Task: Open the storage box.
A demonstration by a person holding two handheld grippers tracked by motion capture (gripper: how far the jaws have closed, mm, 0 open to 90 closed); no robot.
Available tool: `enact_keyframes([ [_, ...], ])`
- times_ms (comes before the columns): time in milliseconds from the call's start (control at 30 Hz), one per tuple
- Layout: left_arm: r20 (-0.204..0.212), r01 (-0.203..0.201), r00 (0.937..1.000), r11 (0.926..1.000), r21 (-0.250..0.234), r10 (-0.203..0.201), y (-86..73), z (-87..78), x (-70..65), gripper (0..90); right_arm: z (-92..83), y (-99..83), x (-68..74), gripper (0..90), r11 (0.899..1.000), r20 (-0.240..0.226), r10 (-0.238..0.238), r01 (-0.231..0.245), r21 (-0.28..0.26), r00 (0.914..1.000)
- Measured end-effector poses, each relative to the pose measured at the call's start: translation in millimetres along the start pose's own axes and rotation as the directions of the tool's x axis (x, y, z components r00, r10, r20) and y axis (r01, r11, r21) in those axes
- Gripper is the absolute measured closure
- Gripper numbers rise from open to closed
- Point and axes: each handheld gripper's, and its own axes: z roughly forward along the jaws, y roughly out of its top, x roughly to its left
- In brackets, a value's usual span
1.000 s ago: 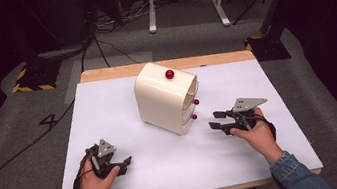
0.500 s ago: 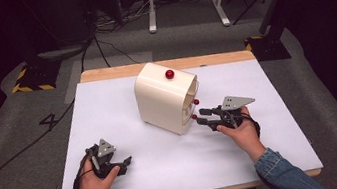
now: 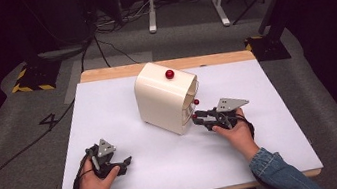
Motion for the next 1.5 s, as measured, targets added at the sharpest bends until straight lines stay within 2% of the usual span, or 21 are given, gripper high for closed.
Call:
enact_keyframes([
  [233, -0.001, -0.001, 1.0000, 1.0000, -0.001, 0.001, 0.0, 0.1, -0.1, 21.2, 1.4, 0.2, -0.7, 73.5, 1.000, 0.012, -0.012, 0.012, 0.011, 0.9999],
  [633, -0.001, -0.002, 1.0000, 1.0000, 0.000, 0.002, 0.0, 0.0, 0.1, 21.2, -2.0, -0.6, 0.7, 74.2, 1.000, 0.019, -0.013, 0.013, 0.009, 0.9997],
  [1233, 0.007, 0.004, 1.0000, 1.0000, 0.007, -0.004, 0.7, 0.0, 1.0, 21.1, -50.1, -5.9, 6.7, 74.2, 1.000, 0.052, 0.014, -0.014, 0.003, 0.9985],
  [1500, 0.008, 0.006, 1.0000, 1.0000, 0.005, -0.006, 0.7, 0.2, 1.0, 21.0, -65.0, -10.9, 8.8, 74.2, 1.000, 0.064, 0.023, -0.024, 0.012, 0.9977],
])
